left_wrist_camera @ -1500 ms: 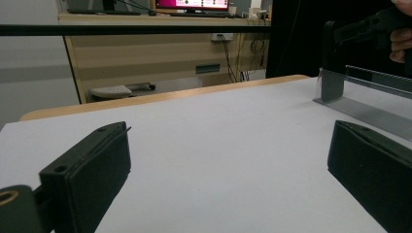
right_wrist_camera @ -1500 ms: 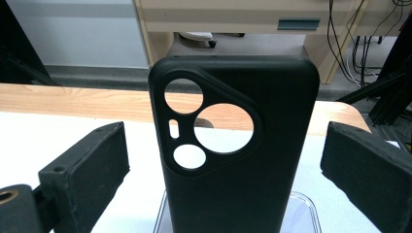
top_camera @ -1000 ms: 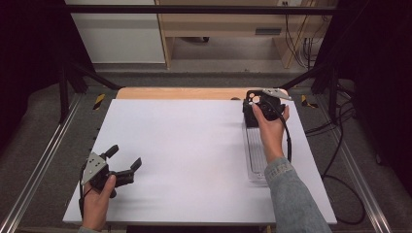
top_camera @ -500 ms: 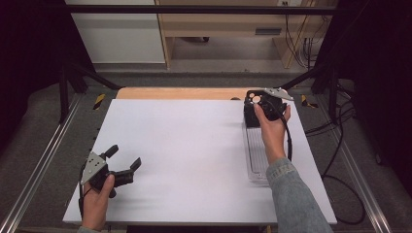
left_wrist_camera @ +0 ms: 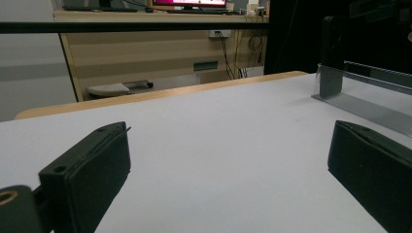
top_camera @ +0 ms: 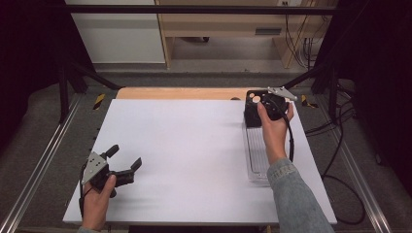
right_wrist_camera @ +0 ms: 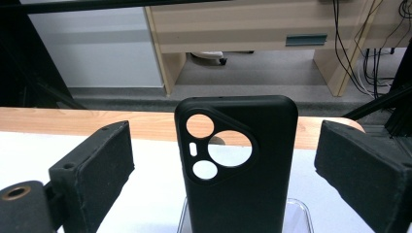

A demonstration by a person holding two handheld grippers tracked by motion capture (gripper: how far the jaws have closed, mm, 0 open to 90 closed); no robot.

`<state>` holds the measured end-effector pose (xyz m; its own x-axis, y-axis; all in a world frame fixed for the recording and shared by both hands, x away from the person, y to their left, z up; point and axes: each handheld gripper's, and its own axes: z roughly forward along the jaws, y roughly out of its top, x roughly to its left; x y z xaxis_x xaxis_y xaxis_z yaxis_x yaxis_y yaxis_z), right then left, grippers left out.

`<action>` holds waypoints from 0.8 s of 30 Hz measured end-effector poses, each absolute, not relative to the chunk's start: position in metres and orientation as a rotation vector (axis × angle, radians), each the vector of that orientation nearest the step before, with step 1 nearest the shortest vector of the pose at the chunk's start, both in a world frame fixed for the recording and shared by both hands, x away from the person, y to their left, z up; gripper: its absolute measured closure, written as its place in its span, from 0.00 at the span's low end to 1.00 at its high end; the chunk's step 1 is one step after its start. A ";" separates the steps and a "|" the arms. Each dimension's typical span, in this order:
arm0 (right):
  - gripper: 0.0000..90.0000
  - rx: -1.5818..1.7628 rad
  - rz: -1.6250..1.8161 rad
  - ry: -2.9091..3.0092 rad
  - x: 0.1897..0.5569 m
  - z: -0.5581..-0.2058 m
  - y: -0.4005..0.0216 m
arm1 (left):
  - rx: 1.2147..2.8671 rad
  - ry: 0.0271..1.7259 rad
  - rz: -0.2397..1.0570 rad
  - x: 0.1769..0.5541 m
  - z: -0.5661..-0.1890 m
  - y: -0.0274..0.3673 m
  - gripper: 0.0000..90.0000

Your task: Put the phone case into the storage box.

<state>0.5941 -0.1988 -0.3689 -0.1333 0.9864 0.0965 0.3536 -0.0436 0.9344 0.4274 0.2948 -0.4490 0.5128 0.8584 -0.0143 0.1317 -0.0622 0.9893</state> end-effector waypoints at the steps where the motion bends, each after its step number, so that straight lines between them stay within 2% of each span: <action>1: 0.08 1.448 1.189 1.563 0.593 -0.368 -0.199 | 1.539 0.886 0.745 0.427 -0.449 0.295 0.02; 24: 0.07 1.313 1.292 1.635 0.565 -0.348 -0.190 | 1.542 0.878 0.723 0.422 -0.448 0.295 0.02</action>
